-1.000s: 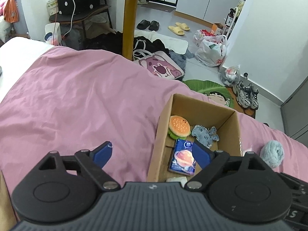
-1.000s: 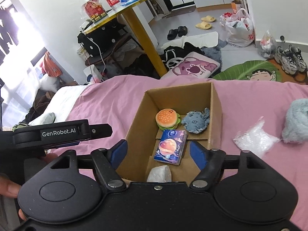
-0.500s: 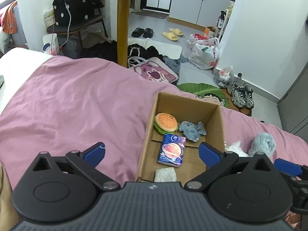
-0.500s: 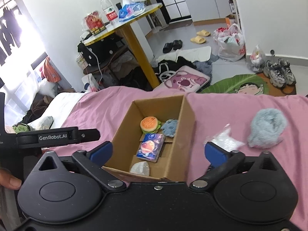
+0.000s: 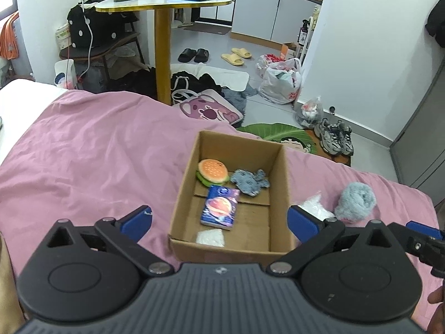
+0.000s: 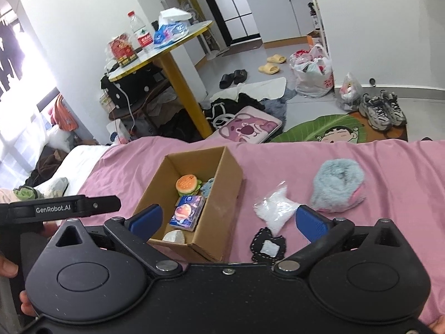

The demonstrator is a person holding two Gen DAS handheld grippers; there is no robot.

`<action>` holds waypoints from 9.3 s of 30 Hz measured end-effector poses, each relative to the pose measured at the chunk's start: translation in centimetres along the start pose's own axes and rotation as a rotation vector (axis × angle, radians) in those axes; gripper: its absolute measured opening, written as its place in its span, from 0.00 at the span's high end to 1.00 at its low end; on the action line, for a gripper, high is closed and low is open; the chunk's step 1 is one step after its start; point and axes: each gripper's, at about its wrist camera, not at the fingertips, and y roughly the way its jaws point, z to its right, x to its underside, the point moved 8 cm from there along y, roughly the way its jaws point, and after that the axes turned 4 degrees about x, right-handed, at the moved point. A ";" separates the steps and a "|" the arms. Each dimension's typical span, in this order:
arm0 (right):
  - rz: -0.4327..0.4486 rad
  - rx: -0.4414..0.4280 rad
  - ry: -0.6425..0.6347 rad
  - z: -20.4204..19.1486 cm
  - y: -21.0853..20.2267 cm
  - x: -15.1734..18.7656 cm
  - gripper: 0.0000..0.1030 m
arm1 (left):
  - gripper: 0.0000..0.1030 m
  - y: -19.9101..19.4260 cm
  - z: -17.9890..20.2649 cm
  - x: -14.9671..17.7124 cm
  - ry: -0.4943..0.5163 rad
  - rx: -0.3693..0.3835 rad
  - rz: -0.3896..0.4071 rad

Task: Organize soft objects
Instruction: 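Withdraw both tools from the box toward the grey fluffy plush, then grasp the grey fluffy plush with left gripper while right gripper grasps it too, then carry the grey plush with both tools over the box, then open both grippers to drop the grey plush into the box, then move right tool to the black heart patch while left tool approaches the plastic bag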

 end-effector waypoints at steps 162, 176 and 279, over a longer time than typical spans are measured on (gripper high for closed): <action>0.001 -0.080 0.035 -2.8 3.0 -1.1 0.81 | 0.81 1.5 5.9 -0.7 -0.153 0.333 0.041; -0.050 -0.068 -0.002 -6.2 5.5 -0.6 0.81 | 0.81 2.7 1.4 -1.0 -0.208 0.326 0.026; -0.070 0.008 0.289 7.5 2.0 4.6 0.18 | 0.16 2.5 11.3 3.9 0.046 0.063 -0.005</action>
